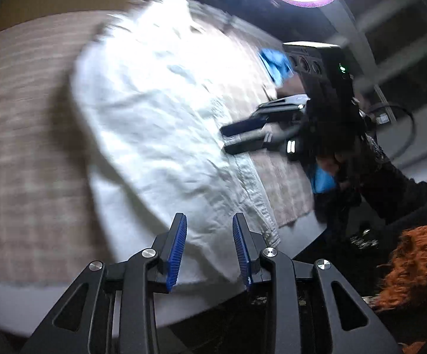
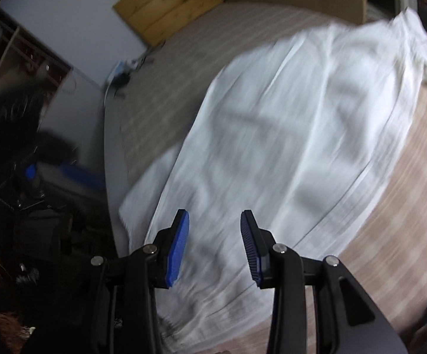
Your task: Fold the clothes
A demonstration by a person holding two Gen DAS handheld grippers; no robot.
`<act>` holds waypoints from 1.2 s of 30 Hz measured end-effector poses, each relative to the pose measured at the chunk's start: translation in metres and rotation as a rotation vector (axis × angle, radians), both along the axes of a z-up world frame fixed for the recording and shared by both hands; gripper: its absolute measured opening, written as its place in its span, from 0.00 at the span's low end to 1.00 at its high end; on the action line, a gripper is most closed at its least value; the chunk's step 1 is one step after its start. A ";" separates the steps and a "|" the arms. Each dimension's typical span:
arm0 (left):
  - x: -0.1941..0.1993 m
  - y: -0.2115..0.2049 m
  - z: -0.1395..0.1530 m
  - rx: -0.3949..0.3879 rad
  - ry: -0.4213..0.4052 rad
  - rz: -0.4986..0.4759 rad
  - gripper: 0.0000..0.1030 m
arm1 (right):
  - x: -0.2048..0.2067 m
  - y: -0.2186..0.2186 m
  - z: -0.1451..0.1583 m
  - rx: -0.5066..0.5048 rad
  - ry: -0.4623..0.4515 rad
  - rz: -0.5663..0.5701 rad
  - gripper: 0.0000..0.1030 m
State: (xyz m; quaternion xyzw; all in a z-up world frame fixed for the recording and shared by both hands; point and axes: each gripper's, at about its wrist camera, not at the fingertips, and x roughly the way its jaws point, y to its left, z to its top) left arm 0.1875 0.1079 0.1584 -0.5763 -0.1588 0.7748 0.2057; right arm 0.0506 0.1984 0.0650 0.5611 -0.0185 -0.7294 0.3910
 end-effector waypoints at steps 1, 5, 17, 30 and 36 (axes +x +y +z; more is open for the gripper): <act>-0.007 0.009 -0.012 -0.012 -0.013 -0.039 0.29 | 0.008 -0.004 -0.006 0.006 -0.009 -0.004 0.35; -0.020 0.020 -0.054 -0.041 -0.088 -0.099 0.29 | 0.028 -0.010 -0.029 0.064 -0.025 -0.056 0.35; 0.029 -0.052 -0.047 -0.067 -0.065 0.109 0.34 | 0.121 0.079 -0.018 0.076 -0.065 -0.653 0.48; 0.026 -0.059 -0.078 -0.037 -0.137 -0.014 0.41 | 0.177 0.044 -0.043 0.131 -0.073 -0.792 0.55; 0.033 -0.051 -0.077 0.002 -0.131 -0.086 0.41 | 0.188 0.031 -0.042 0.165 -0.034 -0.705 0.56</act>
